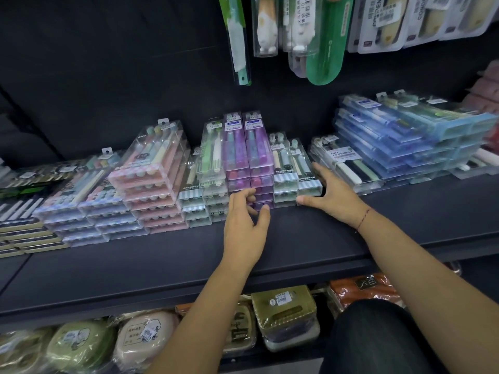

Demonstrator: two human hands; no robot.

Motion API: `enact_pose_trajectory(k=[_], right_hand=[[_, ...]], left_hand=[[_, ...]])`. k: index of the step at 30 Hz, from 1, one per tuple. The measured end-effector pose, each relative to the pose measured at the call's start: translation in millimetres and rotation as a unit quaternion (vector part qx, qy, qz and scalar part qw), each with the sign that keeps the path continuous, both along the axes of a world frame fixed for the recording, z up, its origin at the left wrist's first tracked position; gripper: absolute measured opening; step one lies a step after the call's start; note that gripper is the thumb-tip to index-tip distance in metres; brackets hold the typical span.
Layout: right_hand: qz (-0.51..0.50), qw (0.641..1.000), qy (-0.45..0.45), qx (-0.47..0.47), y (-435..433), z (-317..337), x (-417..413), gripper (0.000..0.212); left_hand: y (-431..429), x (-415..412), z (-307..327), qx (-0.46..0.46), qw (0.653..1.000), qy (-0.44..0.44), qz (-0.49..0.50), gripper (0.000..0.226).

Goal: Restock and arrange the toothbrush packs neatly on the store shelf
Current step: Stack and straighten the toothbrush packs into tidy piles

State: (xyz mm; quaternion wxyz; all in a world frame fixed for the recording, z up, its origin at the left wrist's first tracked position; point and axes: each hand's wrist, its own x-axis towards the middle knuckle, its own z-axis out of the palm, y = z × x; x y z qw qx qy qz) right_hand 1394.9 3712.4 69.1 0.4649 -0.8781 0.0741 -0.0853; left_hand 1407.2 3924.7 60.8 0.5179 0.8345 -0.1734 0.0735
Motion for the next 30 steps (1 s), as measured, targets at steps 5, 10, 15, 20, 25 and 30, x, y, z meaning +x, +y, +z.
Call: enact_pose_trajectory(k=[5, 10, 15, 20, 25, 30], right_hand=[[-0.002, 1.000, 0.002, -0.004, 0, 0, 1, 0.099], [-0.003, 1.000, 0.006, -0.003, 0, -1, 0, 0.099], [-0.002, 1.000, 0.003, -0.006, 0, 0, 0, 0.098], [-0.003, 1.000, 0.005, -0.013, 0, 0, 1, 0.098], [-0.006, 1.000, 0.004, -0.010, -2, -1, 2, 0.100], [-0.006, 1.000, 0.004, -0.012, -2, -2, 2, 0.099]], left_hand=[[0, 4, -2, -0.016, 1.000, 0.025, -0.003, 0.029], [0, 7, -4, -0.022, 0.999, 0.025, -0.006, 0.027], [0, 4, 1, -0.047, 0.998, -0.003, -0.041, 0.028], [-3, 5, 10, -0.108, 0.991, 0.005, -0.077, 0.028], [-5, 10, 20, -0.137, 0.985, 0.018, -0.100, 0.028], [-5, 11, 23, -0.124, 0.986, 0.022, -0.110, 0.029]])
